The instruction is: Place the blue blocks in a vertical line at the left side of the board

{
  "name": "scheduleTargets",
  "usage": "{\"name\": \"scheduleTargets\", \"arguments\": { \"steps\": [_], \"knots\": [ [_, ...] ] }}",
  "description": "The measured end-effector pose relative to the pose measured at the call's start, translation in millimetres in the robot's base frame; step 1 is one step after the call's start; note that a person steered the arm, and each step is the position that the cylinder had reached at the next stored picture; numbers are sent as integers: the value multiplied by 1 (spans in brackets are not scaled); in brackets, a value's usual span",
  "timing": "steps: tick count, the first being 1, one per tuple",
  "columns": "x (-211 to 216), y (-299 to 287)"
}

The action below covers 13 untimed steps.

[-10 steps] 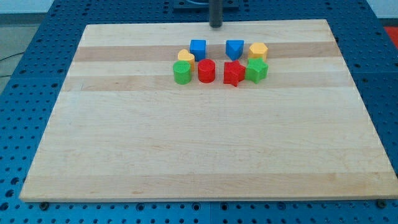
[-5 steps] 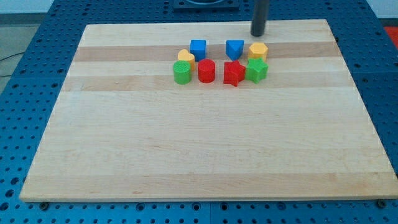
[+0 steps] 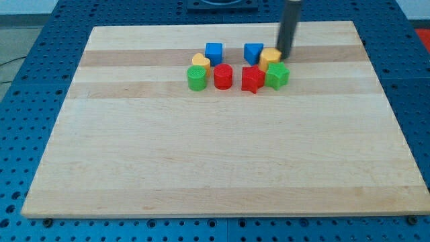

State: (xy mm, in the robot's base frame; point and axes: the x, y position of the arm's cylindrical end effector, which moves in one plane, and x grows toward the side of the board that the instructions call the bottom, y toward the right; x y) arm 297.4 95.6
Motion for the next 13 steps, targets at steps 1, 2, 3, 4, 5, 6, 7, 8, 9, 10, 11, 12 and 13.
{"name": "scheduleTargets", "arguments": {
  "steps": [1, 2, 3, 4, 5, 6, 7, 8, 9, 10, 11, 12, 13],
  "knots": [
    [0, -53],
    [0, -108],
    [0, -162],
    [-6, -201],
    [-20, -234],
    [1, -167],
    [-8, -117],
    [-37, -109],
    [-45, -186],
    [-45, -259],
    [-58, -256],
    [-66, -249],
    [-76, -223]
  ]
}}
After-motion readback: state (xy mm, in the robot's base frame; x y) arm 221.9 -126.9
